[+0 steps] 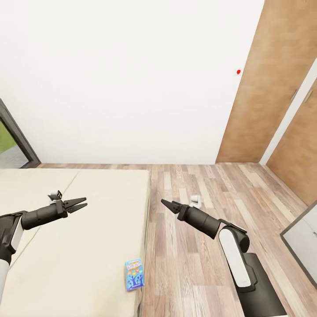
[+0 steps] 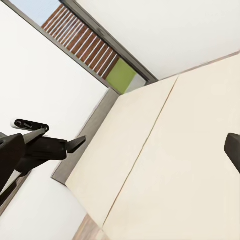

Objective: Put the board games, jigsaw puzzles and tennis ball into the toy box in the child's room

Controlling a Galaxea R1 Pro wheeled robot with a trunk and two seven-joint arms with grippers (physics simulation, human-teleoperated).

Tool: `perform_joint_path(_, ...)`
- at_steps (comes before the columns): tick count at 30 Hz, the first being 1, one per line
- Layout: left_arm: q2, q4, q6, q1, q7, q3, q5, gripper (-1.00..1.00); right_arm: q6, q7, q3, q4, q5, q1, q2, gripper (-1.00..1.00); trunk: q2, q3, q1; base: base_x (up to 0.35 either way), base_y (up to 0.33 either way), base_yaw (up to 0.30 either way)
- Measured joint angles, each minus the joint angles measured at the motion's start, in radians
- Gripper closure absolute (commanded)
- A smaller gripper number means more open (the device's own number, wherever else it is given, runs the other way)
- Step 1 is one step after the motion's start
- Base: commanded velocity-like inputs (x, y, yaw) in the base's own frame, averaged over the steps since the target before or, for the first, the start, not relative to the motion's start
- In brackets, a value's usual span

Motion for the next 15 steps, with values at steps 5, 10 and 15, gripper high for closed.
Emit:
perform_joint_path(5,0.000,0.000,0.000,0.000,0.000,0.000,-0.001,-1.00,0.000,0.000,0.000,0.000,0.000,0.000,0.000,-1.00,0.000,0.008,0.000,0.000,0.000,0.000)
perform_joint_path(10,0.000,0.000,-0.001,0.000,0.000,0.000,0.000,-1.00,0.000,0.000,0.000,0.000,0.000,0.000,0.000,-1.00,0.000,0.017,0.000,0.000,0.000,0.000)
perform_joint_path(15,0.000,0.000,-0.001,0.000,0.000,0.000,0.000,-1.00,0.000,0.000,0.000,0.001,0.000,0.000,0.000,-1.00,0.000,0.025,0.000,0.000,0.000,0.000)
